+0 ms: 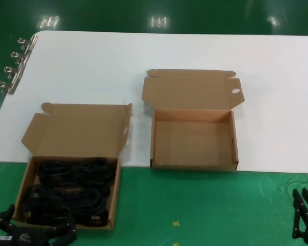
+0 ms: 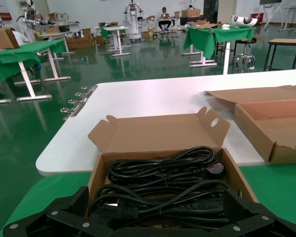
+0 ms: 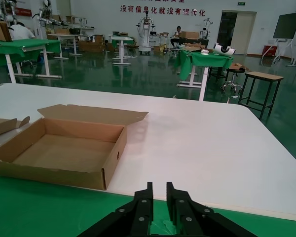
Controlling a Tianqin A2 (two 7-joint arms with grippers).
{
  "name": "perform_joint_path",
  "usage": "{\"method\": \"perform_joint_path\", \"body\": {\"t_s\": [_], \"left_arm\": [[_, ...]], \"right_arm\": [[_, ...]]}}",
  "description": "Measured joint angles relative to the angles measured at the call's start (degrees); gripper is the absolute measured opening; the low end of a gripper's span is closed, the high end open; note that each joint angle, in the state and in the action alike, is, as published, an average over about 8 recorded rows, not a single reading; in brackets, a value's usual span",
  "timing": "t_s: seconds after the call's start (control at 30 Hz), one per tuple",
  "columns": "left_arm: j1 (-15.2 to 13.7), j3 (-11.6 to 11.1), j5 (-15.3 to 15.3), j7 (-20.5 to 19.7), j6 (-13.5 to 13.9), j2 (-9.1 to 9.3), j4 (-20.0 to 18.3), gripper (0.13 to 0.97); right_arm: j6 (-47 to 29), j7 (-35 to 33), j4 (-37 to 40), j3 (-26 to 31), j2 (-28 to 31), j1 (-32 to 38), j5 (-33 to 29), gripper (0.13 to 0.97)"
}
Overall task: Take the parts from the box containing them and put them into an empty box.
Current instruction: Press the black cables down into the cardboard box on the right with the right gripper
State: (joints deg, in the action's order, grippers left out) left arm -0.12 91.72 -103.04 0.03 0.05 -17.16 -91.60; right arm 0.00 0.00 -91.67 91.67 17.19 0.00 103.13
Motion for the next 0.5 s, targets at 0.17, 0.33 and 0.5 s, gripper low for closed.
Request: {"method": "perform_joint_path", "body": {"t_s": [0.17, 0.33, 0.5], "left_arm": [[0.0, 0.0, 0.0, 0.0, 0.0, 0.0, 0.0, 0.966], [0.0, 0.0, 0.0, 0.0, 0.0, 0.0, 0.0, 0.966], [-0.2, 0.1, 0.0, 0.0, 0.1, -0.1, 0.1, 0.966]], "right_arm": [[0.0, 0.0, 0.0, 0.0, 0.0, 0.0, 0.0, 0.203], [0.0, 0.0, 0.0, 0.0, 0.0, 0.0, 0.0, 0.249], [0.0, 0.0, 0.0, 0.0, 0.0, 0.0, 0.0, 0.339]]}}
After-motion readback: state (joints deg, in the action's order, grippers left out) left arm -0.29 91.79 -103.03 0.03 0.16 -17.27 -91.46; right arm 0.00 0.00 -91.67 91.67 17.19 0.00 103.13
